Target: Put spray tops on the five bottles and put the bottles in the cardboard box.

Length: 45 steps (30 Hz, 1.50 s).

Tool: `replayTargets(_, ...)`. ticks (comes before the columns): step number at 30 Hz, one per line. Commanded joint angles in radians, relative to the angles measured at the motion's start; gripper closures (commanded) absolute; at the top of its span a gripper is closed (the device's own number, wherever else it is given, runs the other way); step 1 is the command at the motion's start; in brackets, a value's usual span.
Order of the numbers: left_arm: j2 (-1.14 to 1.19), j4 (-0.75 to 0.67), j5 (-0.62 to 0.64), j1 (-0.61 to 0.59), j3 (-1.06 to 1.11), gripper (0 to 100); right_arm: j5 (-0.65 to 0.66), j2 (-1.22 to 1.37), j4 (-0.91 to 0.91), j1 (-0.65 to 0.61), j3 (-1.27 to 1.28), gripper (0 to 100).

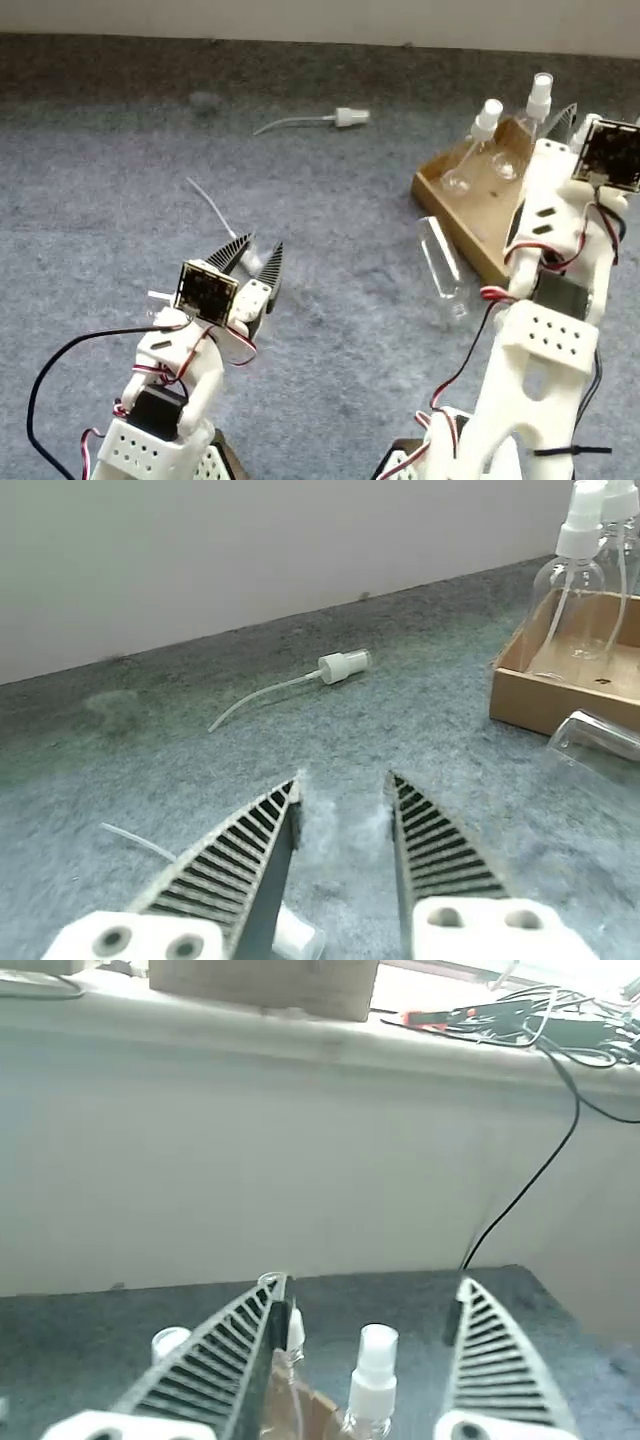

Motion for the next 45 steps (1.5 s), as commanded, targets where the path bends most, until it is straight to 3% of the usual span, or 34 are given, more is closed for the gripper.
replayTargets(1, -0.013, 0.002, 0.003, -0.051, -0.019, 91, 0.003, -0.127, 0.013, -0.084, 0.068, 93.0)
replayTargets(7, -0.013, 0.014, 0.008, -0.205, -0.054, 91, 0.003, -0.254, 0.027, -0.183, 0.24, 95.0)
replayTargets(19, -0.013, 0.015, 0.009, -0.252, -0.056, 92, 0.008, -0.278, 0.622, -0.367, 0.09, 95.0)
replayTargets(22, -0.013, 0.012, 0.008, -0.252, -0.056, 100, 0.011, -0.278, 0.68, -0.366, 0.053, 94.9)
replayTargets(27, -0.013, 0.012, 0.006, -0.249, -0.045, 98, 0.02, -0.249, 0.688, -0.366, 0.05, 95.0)
replayTargets(31, -0.013, 0.012, 0.005, -0.248, -0.044, 99, 0.112, -0.113, 0.694, -0.364, 0.051, 95.4)
replayTargets(38, -0.013, 0.012, 0.005, -0.248, -0.044, 99, 0.115, 0.105, 0.776, -0.361, 0.042, 99.5)
replayTargets(45, -0.013, 0.012, 0.005, -0.245, -0.035, 99, 0.117, 0.139, 0.877, -0.254, 0.028, 99.5)
